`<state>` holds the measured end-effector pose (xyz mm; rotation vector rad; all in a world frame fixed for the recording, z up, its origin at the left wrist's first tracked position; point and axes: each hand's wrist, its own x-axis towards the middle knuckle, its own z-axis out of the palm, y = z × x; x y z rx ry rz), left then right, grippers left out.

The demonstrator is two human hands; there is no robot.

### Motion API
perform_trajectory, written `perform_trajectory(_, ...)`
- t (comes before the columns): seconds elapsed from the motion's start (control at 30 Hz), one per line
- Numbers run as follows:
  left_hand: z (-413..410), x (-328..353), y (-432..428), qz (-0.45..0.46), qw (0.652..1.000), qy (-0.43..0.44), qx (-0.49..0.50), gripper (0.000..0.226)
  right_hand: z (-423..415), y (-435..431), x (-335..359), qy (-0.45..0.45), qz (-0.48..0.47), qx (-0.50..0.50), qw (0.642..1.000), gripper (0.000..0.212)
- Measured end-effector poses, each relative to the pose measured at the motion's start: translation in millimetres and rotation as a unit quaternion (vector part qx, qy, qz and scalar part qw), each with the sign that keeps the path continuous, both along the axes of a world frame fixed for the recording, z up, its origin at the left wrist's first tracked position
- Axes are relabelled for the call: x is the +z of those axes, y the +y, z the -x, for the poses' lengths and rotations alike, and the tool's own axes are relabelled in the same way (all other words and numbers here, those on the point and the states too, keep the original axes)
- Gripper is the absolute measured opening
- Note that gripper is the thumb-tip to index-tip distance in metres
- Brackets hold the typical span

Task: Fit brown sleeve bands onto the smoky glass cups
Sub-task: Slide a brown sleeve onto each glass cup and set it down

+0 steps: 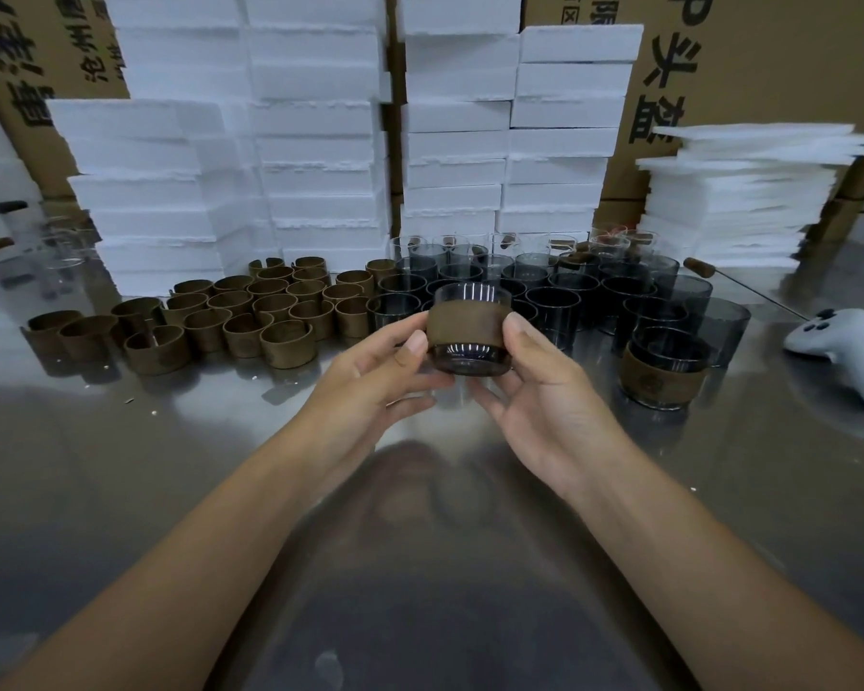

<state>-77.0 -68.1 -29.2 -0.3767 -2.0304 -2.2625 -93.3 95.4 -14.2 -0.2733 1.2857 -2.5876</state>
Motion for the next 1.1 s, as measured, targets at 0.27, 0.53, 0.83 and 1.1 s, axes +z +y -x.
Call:
perform_trajectory(0.27,2.8,-4.0,0.2,-0.001,1.0,-0.004,0.023,0.052,-2.4,-4.7,-4.0,0.04,-0.058,-0.03,0.997,0.063)
perform_trajectory(0.53,2.4,-6.2,5.9,0.048,0.998,-0.03,0.009,0.043,9.7,-1.9,-22.3,0.183,-0.404,-0.251,0.86,0.059)
perform_trajectory(0.83,5.4,-5.5,-2.8,0.036,0.997,-0.024,0.063,0.021,22.3,34.4,-17.9,0.252,-0.658,-0.357,0.612,0.07)
perform_trajectory(1.1,6.9,-6.3,-5.6,0.042,0.996,-0.02,0.079,0.02,30.1,54.6,-13.2,0.227,-0.785,-0.323,0.478,0.061)
